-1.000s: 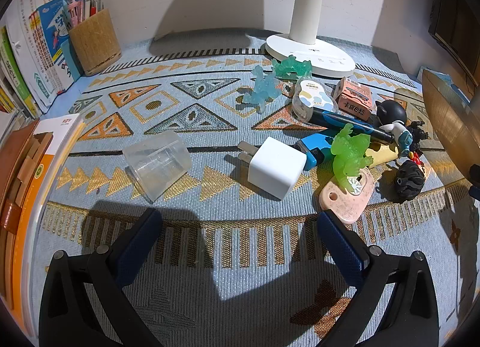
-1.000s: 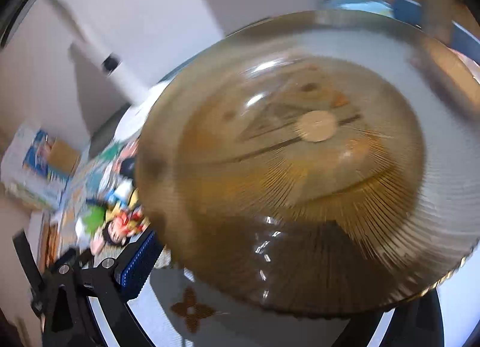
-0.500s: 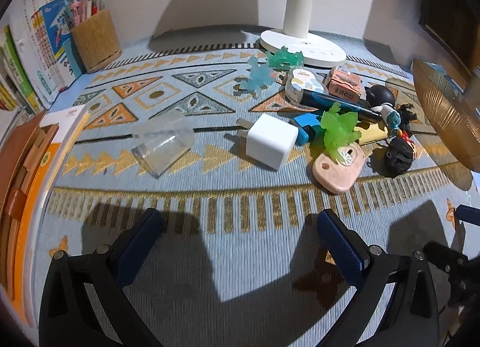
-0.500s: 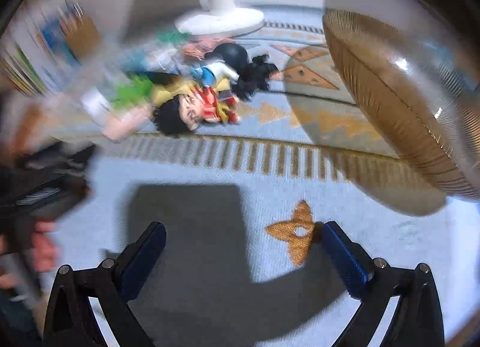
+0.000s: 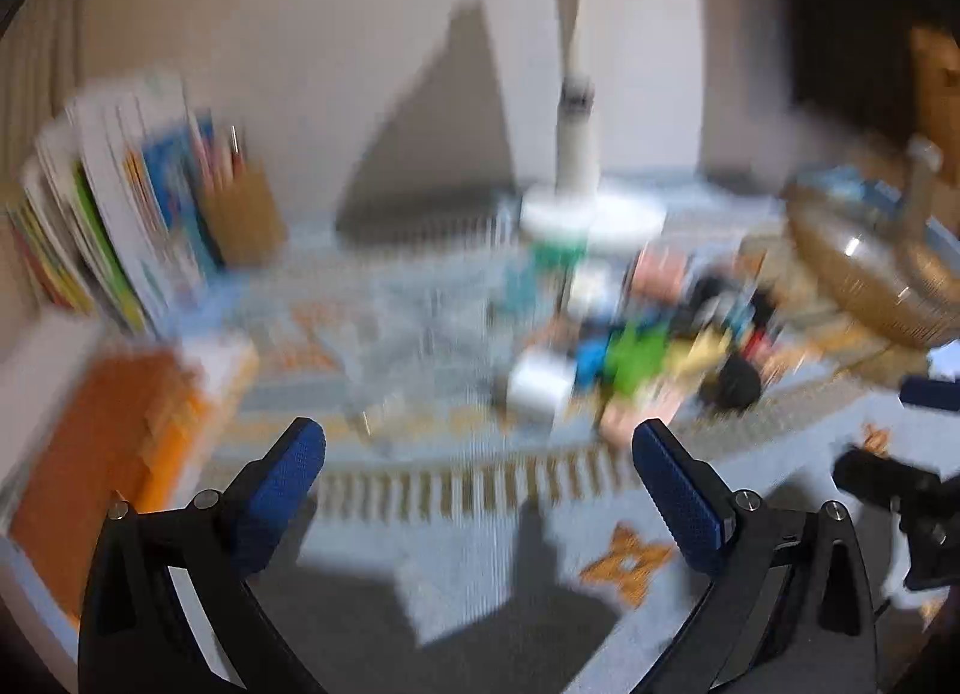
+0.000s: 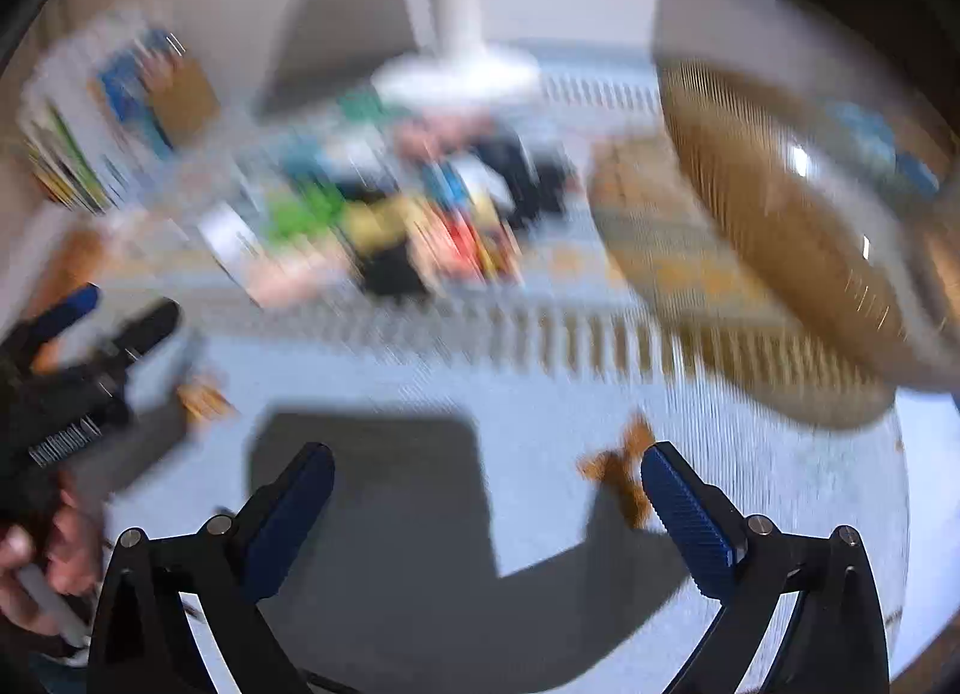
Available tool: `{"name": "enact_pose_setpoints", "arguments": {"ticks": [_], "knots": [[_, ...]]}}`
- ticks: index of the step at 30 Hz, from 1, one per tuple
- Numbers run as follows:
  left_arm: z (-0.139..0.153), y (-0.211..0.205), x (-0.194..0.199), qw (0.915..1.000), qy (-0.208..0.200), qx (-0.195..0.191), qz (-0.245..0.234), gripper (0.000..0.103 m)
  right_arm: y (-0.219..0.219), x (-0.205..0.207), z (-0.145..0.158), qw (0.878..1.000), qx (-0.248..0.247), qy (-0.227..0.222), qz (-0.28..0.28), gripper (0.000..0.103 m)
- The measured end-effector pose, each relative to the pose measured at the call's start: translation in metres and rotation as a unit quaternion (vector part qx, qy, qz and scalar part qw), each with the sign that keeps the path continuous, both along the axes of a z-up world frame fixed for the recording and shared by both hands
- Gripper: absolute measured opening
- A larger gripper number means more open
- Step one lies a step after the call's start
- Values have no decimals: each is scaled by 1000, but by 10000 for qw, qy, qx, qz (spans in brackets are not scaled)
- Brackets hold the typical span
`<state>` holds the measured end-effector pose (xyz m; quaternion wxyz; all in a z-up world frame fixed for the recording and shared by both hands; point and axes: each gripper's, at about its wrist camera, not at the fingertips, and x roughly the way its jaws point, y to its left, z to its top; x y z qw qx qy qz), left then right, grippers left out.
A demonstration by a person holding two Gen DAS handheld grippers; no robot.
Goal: Organize rigid objects
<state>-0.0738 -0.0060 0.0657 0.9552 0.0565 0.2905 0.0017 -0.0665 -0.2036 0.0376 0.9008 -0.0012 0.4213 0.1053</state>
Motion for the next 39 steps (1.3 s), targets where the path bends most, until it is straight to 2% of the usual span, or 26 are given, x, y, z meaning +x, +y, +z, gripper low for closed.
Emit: {"name": "enact_pose_setpoints", "arguments": {"ticks": [2, 3, 4, 5, 7, 8, 10, 12, 16, 21, 25, 30, 39], "knots": [[17, 1, -13, 9985, -520, -64, -133, 102, 9, -16, 31, 9963, 185, -831, 66, 103], [20, 3, -15, 9978, -639, -105, -152, 102, 15, -24, 44, 9916, 266, -1258, 145, 103], [22, 5, -16, 9972, -722, -163, -147, 102, 18, -27, 50, 9885, 275, -1476, 181, 103], [20, 8, -14, 9970, -712, -247, -150, 102, 22, -27, 52, 9862, 209, -1634, 170, 103], [8, 17, -5, 9977, -440, -477, -192, 102, 28, -18, 46, 9842, -48, -1767, 102, 103], [1, 22, 1, 9975, -256, -615, -217, 102, 29, -13, 40, 9838, -199, -1777, 101, 103], [-8, 28, 3, 9958, -145, -865, -261, 102, 33, -2, 23, 9843, -438, -1707, 42, 103], [-18, 33, 2, 9942, -193, -1025, -250, 102, 20, 8, 14, 9873, -273, -1558, 165, 103], [-25, 39, 8, 9905, -5, -1331, -357, 102, 5, 24, -10, 9933, 60, -1145, 173, 103], [-26, 56, 6, 9826, -65, -1836, -283, 102, -7, 29, -10, 9932, 246, -1124, 150, 103], [-28, 57, 11, 9839, 66, -1787, -59, 102, -7, 27, -9, 9931, 236, -1132, 178, 103], [-30, 47, 17, 9873, 239, -1558, -186, 102, -2, 29, -11, 9937, 57, -1082, 298, 103], [-32, 55, 19, 9854, 316, -1670, -80, 102, -9, 34, -13, 9946, 204, -975, 306, 103]]}}
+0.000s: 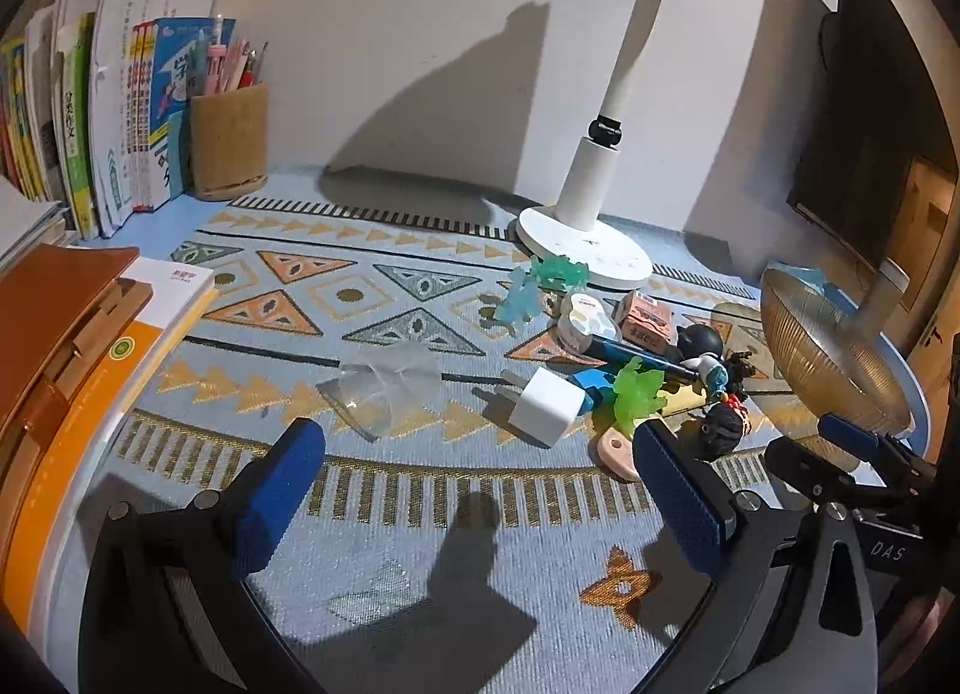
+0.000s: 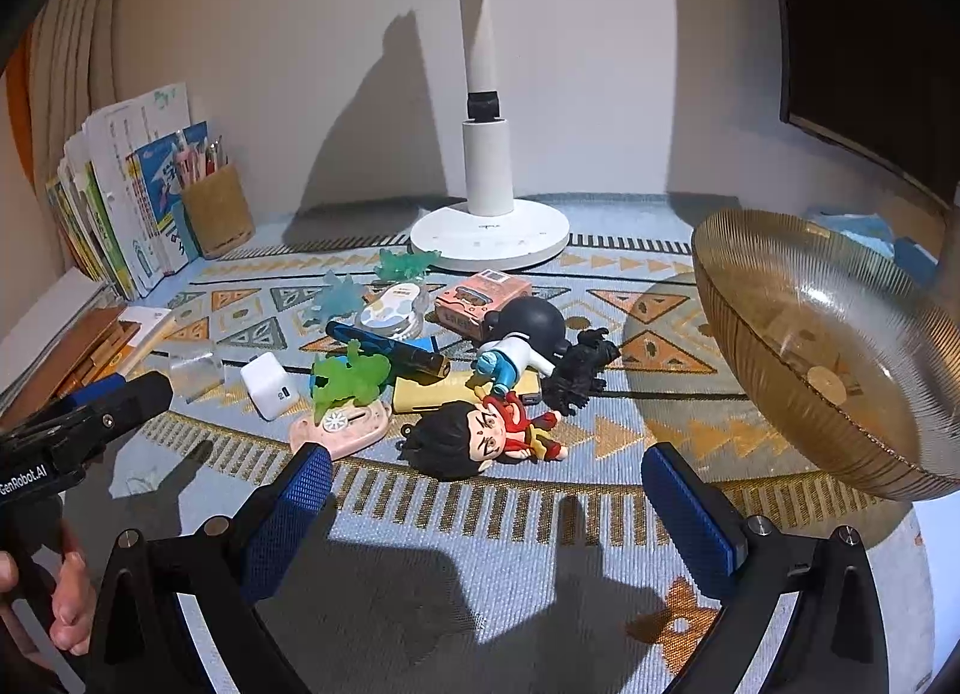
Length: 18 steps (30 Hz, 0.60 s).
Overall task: Organize rigid objects
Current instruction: 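Grasp the clear plastic cup with the left gripper while the right grasps the red-clothed figurine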
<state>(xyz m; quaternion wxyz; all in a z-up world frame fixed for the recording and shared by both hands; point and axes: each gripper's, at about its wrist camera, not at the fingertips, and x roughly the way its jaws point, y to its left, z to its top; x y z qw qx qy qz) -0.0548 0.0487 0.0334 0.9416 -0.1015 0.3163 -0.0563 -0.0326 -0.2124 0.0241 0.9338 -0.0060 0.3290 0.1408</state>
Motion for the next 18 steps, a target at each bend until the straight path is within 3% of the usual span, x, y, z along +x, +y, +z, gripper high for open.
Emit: {"name": "enact_pose_setpoints", "arguments": {"ticks": [4, 8, 13, 16, 18], "knots": [[0, 3, 8, 9989, 244, -64, -391, 102, -1, 0, 1, 10000, -7, 6, -3, 103], [11, 17, 26, 9936, 525, 603, -801, 102, 1, 2, 0, 9998, -27, 125, 122, 103], [1, 31, 49, 9840, 867, 926, -1253, 86, -19, 15, -6, 9955, 634, 653, 247, 103], [-9, 35, 63, 9813, 1038, 811, -1402, 78, -22, 26, -18, 9928, 497, 1085, 114, 103], [-13, 36, 70, 9801, 1117, 592, -1531, 73, -18, 27, -18, 9924, 423, 1141, 202, 103]]}}
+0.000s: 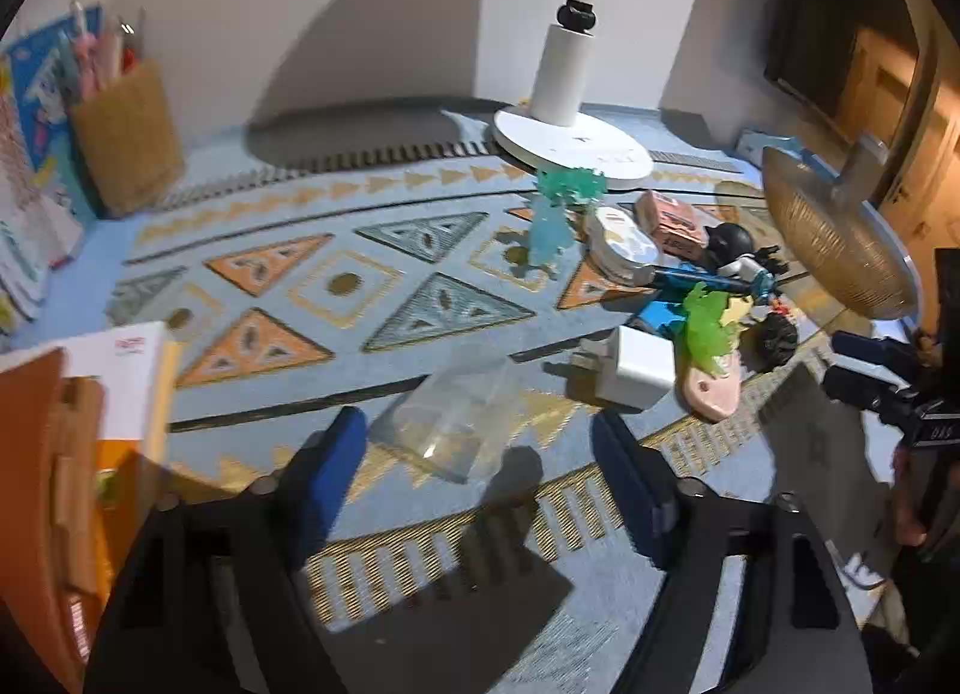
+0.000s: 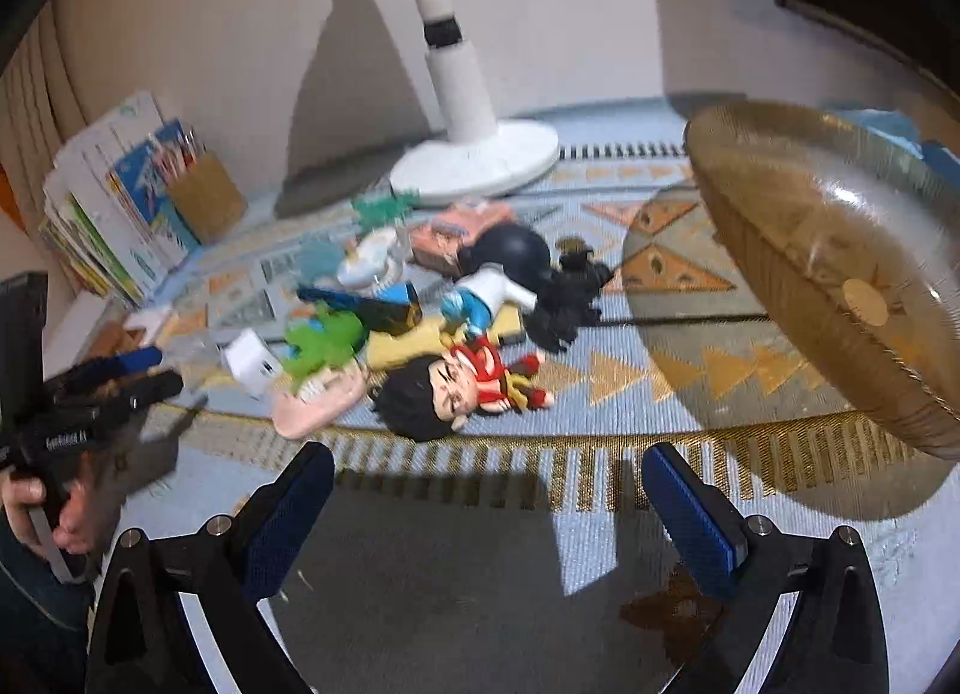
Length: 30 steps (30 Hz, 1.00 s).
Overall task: Organize rigid objects
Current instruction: 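Grasp the clear plastic cup with the left gripper while the right grasps the red-clothed figurine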
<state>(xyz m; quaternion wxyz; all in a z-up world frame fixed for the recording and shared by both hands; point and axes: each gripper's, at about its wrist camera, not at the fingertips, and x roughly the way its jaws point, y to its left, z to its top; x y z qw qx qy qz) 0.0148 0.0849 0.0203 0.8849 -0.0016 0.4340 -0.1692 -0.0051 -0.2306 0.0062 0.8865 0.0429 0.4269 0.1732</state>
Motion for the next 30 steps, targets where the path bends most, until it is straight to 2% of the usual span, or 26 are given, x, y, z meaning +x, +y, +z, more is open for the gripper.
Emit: {"name": "enact_pose_setpoints", "arguments": {"ticks": [4, 6, 11, 13, 15, 17, 19, 21, 22, 26, 27, 28, 30], "knots": [[-4, -5, 0, 9999, 35, 53, -97, 73, 15, 6, 6, 9993, -363, -28, -7, 103], [-3, -7, 0, 9999, 18, 92, -98, 64, 17, 12, 6, 9991, -405, 48, -69, 99], [-6, -2, 4, 10000, 69, -65, 5, 57, 24, 18, -1, 9987, -456, 187, -101, 80], [-7, -3, 5, 9999, 73, -107, 9, 50, 27, 19, -3, 9986, -467, 231, -97, 80], [-10, -5, 6, 9998, 128, -137, 31, 39, 30, 20, -4, 9981, -566, 212, -125, 75], [-9, -6, 6, 9999, 89, -111, 76, 39, 35, 23, -5, 9969, -749, 191, -172, 65], [-9, -9, 4, 9999, 51, -89, 81, 39, 38, 24, -6, 9959, -869, 131, -192, 64], [-6, -12, 0, 9999, -21, -71, 112, 39, 41, 22, -4, 9957, -922, 13, -113, 57], [-4, -12, -3, 9999, -47, -97, 133, 39, 42, 21, -4, 9952, -981, -7, -74, 57], [6, -13, -28, 9969, -320, -602, 401, 39, 35, 5, 2, 9957, -874, -153, 268, 56], [8, -15, -33, 9959, -407, -674, 443, 39, 33, -2, 4, 9956, -788, -209, 452, 42], [9, -18, -38, 9951, -491, -717, 476, 39, 31, -9, 8, 9945, -693, -228, 746, 34], [9, -24, -46, 9940, -645, -712, 519, 39, 27, -23, 14, 9905, -850, -321, 1030, 34]]}}
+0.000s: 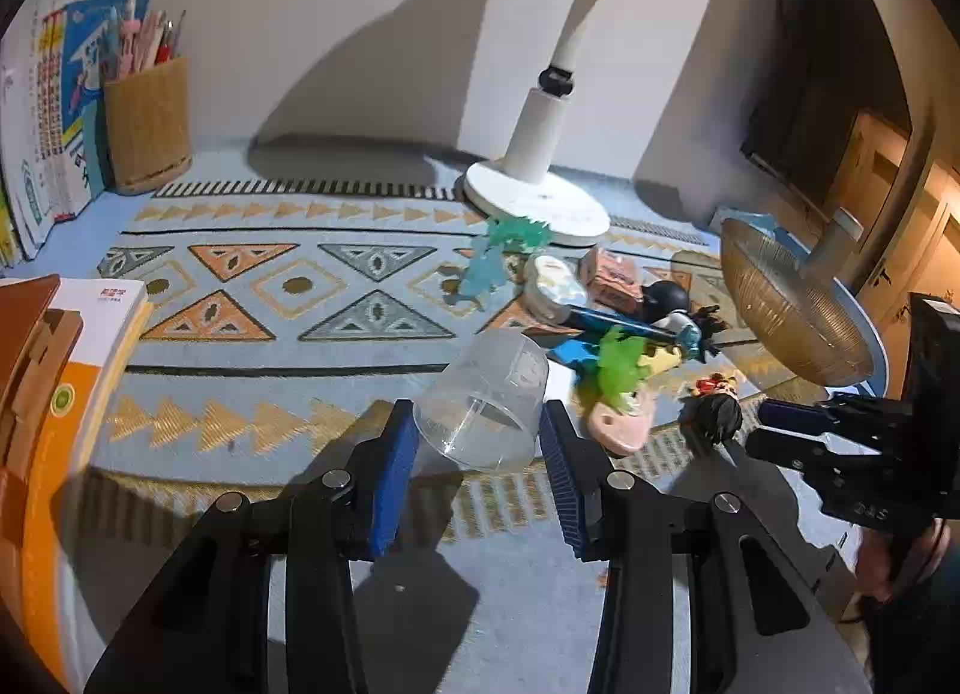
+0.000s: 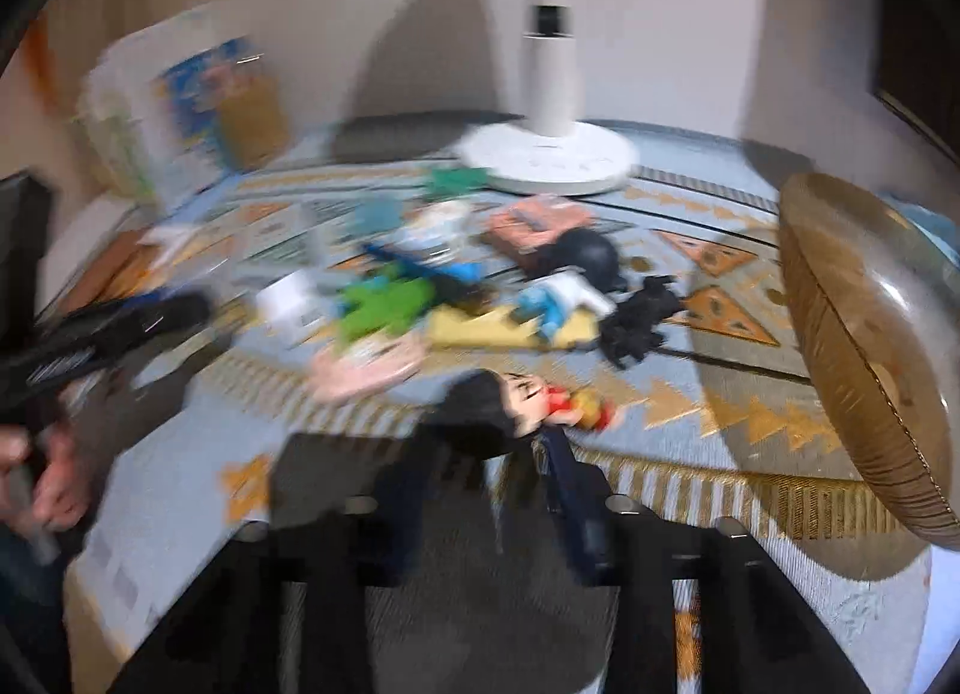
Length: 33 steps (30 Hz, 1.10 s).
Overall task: Organize rigid objects
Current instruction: 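Grasp the clear plastic cup with the left gripper while the right grasps the red-clothed figurine, then lift the figurine with the right gripper and carry it toward the amber bowl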
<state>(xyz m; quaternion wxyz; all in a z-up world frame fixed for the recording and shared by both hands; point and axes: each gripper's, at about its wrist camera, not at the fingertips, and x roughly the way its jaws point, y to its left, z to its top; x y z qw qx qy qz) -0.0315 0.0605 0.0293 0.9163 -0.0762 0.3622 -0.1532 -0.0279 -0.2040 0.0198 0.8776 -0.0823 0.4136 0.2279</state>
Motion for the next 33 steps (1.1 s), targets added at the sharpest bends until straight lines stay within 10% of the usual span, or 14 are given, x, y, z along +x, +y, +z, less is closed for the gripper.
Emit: {"name": "enact_pose_setpoints", "arguments": {"ticks": [4, 7, 11, 16, 24, 33], "knots": [[3, -3, -6, 9996, -233, 124, 22, 39, -20, -13, 12, 9961, -725, -291, -409, 34], [2, 2, -5, 9997, -217, 28, 60, 39, -41, -9, 20, 9974, 8, 126, -715, 37], [3, 7, -9, 9994, -312, -95, 90, 39, -28, -3, 16, 9913, 957, 625, -646, 83], [3, 8, -10, 9992, -348, -63, 191, 39, 2, 22, -3, 9827, 951, 959, -1270, 80], [2, 9, -9, 9993, -312, -69, 172, 39, 22, 37, -18, 9775, 828, 773, -1779, 37], [0, 9, -8, 9994, -281, 9, 200, 39, -5, 8, -11, 9966, 304, 758, -112, 36]]}}
